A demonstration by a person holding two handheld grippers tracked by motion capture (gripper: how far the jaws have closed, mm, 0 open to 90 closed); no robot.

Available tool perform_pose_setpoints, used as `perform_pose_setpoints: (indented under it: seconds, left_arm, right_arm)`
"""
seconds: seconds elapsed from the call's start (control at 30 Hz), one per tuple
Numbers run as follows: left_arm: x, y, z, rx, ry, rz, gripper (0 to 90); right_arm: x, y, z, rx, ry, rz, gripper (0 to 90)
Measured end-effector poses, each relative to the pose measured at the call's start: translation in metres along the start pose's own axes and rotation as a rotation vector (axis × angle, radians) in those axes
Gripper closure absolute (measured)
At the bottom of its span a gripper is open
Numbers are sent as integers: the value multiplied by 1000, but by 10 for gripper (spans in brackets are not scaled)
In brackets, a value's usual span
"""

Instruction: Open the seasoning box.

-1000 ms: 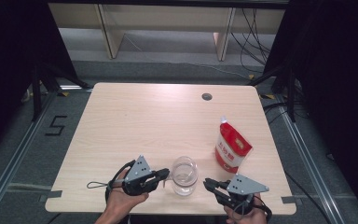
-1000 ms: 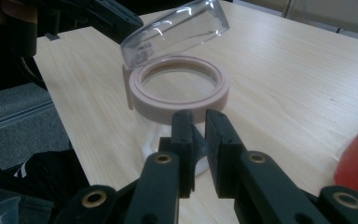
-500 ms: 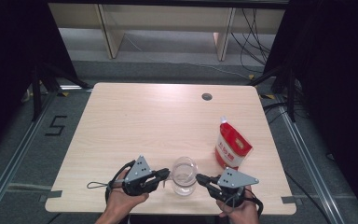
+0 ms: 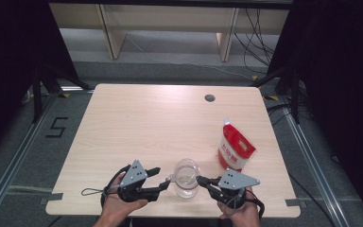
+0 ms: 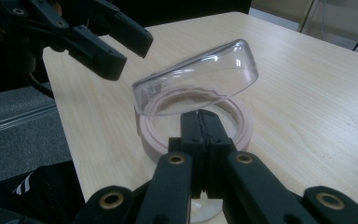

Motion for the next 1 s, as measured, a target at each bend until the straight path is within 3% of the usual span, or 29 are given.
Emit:
perform_pose_setpoints:
  seconds: [0.03,0.07,0.13,0.17,0.2,0.27,0.3,0.43,0.5,0.57,0.63,0.67,1.0]
  left_arm:
    - [0,0,-4,-18,-7,4,369]
    - [-1,-1,-8,-30,-6,10,345]
    - [-3,-1,-13,-35,-6,8,311]
    - [-4,-2,-16,-38,-9,11,296]
    - [-5,-3,-18,-42,-7,13,281]
    - [-8,-5,-22,-49,-10,21,257]
    - [-10,-6,-23,-51,-20,28,245]
    - [-17,-12,-29,-46,-14,59,185]
    - [-18,-15,-32,-45,-19,71,182]
    - [-21,-17,-36,-54,-13,87,178]
    - [-23,-19,-39,-64,3,86,175]
    - [-24,-20,-41,-64,-18,92,175]
    - [-30,-22,-52,-86,-15,111,174]
  right_arm:
    - [-2,0,1,-1,4,22,900]
    - [-1,0,1,-2,1,3,900]
    - [-1,1,2,-3,-4,10,900]
    - [1,2,4,13,-34,4,900]
    - [0,1,4,5,-6,6,900]
    - [-1,1,5,2,4,3,900]
    - [0,2,6,12,-13,11,900]
    - [-1,3,10,10,-3,5,900]
    - [1,5,13,30,-46,4,900]
    - [-3,5,14,18,-1,7,900]
    - [-2,7,16,30,-21,21,900]
    - [-2,8,17,36,-31,13,900]
    - [-7,14,22,47,-29,20,900]
Point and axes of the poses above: each handheld gripper's, and its own axes: y roughly forward along the jaws, z roughly out of its top, x roughly to its right, the point moved 7 cm from there along y, roughly forward along the jaws, and after that the axes turned 15 degrees about -y, right-handed, at the moved point
